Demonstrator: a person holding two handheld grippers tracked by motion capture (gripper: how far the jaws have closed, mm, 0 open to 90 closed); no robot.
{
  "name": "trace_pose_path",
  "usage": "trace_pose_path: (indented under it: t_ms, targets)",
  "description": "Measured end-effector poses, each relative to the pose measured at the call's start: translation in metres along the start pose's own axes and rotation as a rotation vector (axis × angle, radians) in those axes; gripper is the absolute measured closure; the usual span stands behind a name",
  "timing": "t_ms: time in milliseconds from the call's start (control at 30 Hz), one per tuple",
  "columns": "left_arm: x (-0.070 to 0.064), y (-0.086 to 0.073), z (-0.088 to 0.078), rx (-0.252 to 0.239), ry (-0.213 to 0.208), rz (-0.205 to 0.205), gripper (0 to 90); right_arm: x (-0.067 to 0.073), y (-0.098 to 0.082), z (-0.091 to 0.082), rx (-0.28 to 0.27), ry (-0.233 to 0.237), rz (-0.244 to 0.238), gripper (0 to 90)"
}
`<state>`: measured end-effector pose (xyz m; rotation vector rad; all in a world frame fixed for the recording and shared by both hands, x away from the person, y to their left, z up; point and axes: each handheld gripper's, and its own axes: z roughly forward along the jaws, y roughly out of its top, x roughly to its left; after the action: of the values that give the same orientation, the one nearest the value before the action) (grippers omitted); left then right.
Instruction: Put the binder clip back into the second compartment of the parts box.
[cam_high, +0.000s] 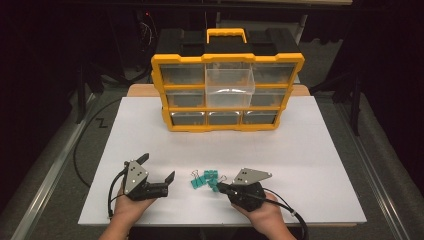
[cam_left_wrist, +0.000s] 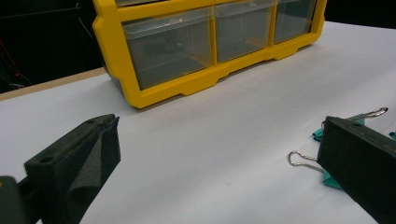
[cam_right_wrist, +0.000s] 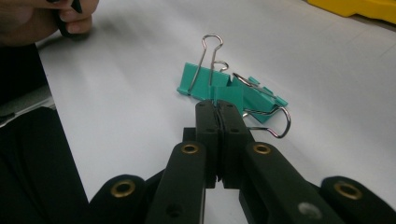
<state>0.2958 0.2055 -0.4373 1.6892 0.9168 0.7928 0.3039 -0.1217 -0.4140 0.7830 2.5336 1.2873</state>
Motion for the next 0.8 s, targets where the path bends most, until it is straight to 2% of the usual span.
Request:
trace_pose_path:
  t_ms: [300, 800]
  targets:
    - [0.0, 0.0, 0.0, -0.005, 0.0, -0.002, 0.3, -0.009, -0.001, -0.009, 0.019, -0.051, -0.031, 90.0]
    - [0.001, 0.0, -0.001, -0.006, -0.004, -0.009, 0.3, -0.027, -0.005, -0.022, 0.06, -0.125, -0.027, 90.0]
